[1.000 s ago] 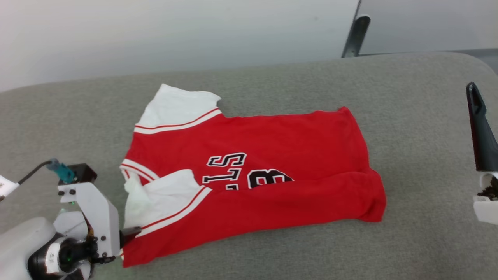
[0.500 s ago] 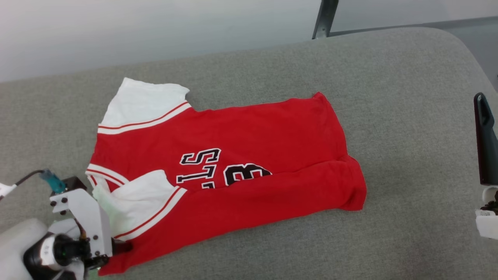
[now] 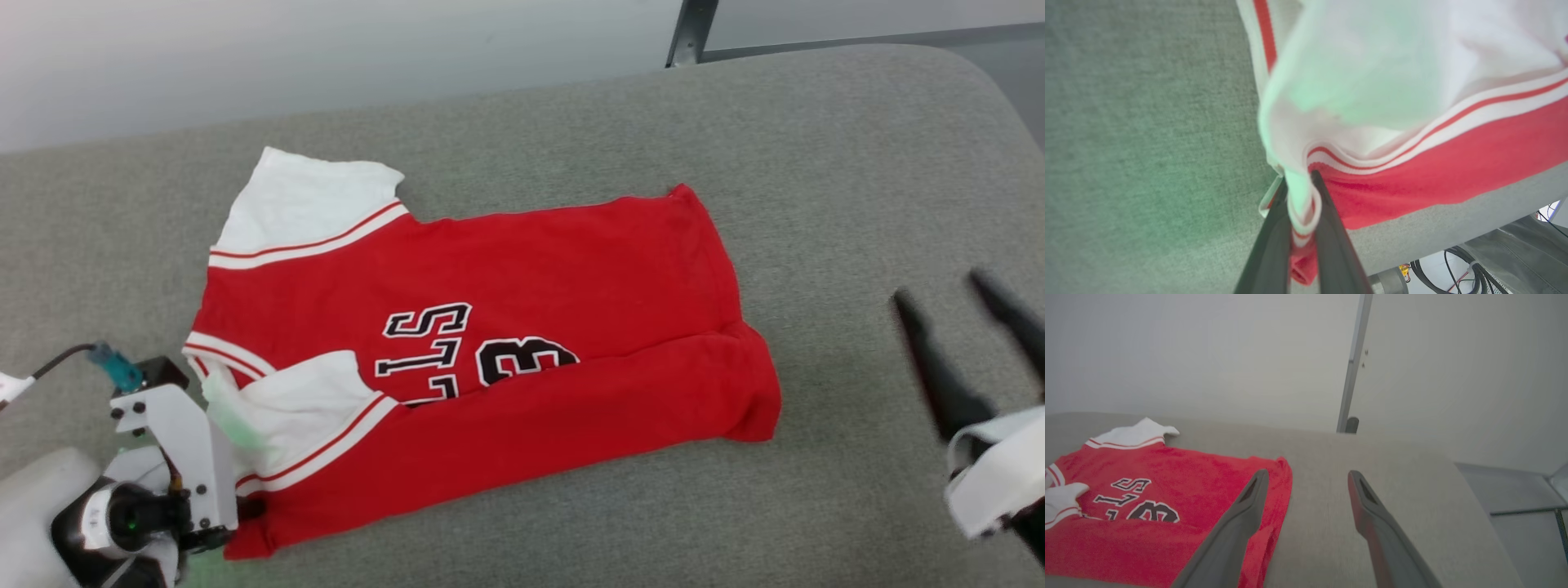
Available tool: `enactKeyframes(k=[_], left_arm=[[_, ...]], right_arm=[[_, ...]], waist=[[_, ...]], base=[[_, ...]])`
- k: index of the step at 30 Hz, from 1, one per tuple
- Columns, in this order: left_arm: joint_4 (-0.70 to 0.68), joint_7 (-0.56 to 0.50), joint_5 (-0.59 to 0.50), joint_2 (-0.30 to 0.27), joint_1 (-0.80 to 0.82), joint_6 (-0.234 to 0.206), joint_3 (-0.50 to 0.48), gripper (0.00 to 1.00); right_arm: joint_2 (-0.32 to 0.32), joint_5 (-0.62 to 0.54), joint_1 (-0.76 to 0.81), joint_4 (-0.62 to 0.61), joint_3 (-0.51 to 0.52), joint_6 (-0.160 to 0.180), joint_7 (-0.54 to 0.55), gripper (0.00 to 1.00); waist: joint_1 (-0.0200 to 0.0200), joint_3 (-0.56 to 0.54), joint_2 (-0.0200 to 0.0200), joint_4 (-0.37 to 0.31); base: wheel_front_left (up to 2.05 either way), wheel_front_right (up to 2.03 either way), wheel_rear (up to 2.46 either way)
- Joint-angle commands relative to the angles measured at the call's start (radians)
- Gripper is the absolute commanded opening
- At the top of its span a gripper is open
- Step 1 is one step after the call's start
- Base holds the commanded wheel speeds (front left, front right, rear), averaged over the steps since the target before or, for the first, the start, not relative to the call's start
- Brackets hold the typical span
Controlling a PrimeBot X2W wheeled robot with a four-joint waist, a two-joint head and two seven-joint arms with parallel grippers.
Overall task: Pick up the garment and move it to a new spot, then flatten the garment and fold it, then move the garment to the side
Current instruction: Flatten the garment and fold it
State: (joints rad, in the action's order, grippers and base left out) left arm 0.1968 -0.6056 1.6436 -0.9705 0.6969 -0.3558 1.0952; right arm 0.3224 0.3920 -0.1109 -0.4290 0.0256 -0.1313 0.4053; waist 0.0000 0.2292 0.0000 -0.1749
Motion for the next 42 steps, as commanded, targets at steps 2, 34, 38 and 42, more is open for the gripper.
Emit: enactKeyframes(k=[2,34,38,42], left_arm=[[0.005,0.011,-0.013,0.03,0.001,0.004,0.011,0.0],[0.108,0.024,-0.123,0.216,0.165,0.077,0.017,0.0],[0.128,0.016,-0.113,0.208,0.152,0.083,0.017,0.0],[0.132,0.004,-0.103,0.188,0.137,0.087,0.013,0.0]], right_arm=[[0.034,0.036,0.01,0.013,-0.028,0.0,0.097,1.0],[0.094,0.221,-0.193,0.523,-0.27,0.0,0.549,0.0],[0.12,0.248,-0.193,0.527,-0.265,0.0,0.564,0.0],[0.144,0.258,-0.192,0.514,-0.24,0.0,0.561,0.0]], waist=[[0.0,0.005,0.0,0.015],[0.0,0.141,0.0,0.214],[0.0,0.116,0.0,0.213],[0.0,0.089,0.0,0.21]], base=[[0.0,0.0,0.0],[0.0,0.0,0.0],[0.0,0.0,0.0],[0.0,0.0,0.0]])
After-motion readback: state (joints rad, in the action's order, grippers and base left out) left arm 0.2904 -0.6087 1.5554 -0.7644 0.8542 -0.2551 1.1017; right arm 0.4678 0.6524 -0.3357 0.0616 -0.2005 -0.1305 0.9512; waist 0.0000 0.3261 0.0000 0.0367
